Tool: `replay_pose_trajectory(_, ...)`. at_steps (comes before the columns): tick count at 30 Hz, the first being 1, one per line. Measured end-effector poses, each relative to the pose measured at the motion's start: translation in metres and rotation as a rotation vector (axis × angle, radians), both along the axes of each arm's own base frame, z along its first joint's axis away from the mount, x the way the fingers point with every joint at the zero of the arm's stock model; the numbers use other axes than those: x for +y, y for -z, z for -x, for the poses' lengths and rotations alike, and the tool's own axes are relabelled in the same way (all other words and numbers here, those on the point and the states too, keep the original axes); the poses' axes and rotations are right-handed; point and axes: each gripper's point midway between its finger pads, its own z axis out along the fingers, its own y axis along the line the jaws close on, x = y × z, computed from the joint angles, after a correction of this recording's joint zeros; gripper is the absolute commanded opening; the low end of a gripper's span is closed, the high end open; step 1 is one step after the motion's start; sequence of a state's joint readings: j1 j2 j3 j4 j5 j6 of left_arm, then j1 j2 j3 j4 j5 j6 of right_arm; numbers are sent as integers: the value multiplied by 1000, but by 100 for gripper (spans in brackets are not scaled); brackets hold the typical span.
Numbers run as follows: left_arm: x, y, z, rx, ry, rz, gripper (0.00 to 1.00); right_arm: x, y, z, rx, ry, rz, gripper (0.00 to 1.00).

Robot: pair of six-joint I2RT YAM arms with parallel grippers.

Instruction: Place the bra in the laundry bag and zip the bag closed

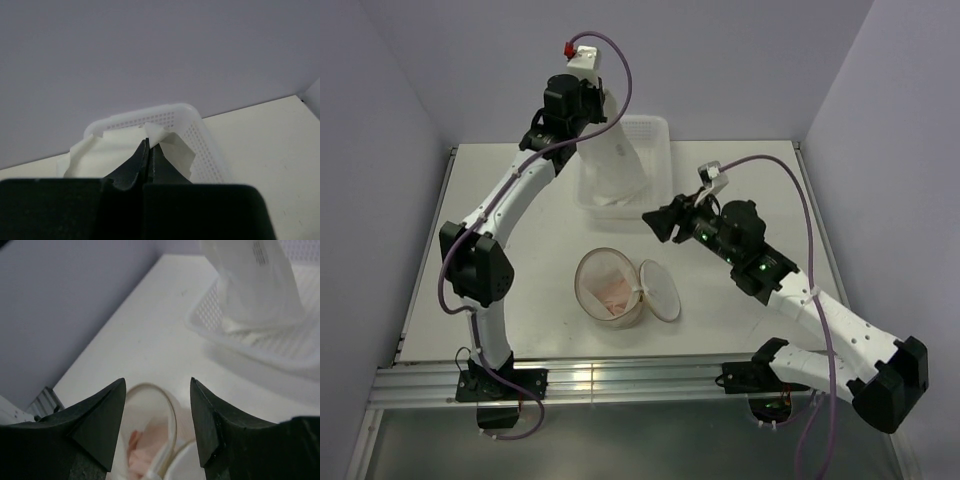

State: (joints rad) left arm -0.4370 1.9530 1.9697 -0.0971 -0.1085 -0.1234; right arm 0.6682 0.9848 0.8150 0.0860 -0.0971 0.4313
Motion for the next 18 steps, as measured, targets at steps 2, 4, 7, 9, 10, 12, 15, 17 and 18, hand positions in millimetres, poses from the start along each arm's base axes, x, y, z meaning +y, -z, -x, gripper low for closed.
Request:
replay_pose_trajectory(2,-2,-9,5,-7,22,5,0,7,-20,-12,-63,-26,-2,72)
replay_pose_trajectory(4,-3,-17,12,-12,44,10,0,14,-28,-24,-106,-53,28,78)
replay_pose_trajectory(7,-3,-38,28,-31,82,23,0,23,-36,-45,-166,-108,102,85)
replay_pose_trajectory(9,-3,-57,39,-61,105,40,0,24,-40,-58,-191,-129,139,86)
replay_pose_trajectory(10,-3,-68,46,-77,119,52,0,22,-41,-65,-198,-137,158,87)
replay_pose_trajectory(12,-2,-91,60,-120,140,73,0,19,-48,-79,-216,-133,185,89)
replay_pose_trajectory(15,-1,-123,83,-178,166,103,0,14,-60,-94,-245,-121,207,89)
replay_pose_trajectory(17,0,-141,96,-213,186,120,0,12,-71,-101,-267,-110,213,90)
replay_pose_trajectory(18,1,-149,103,-228,197,127,0,12,-77,-103,-280,-106,217,92)
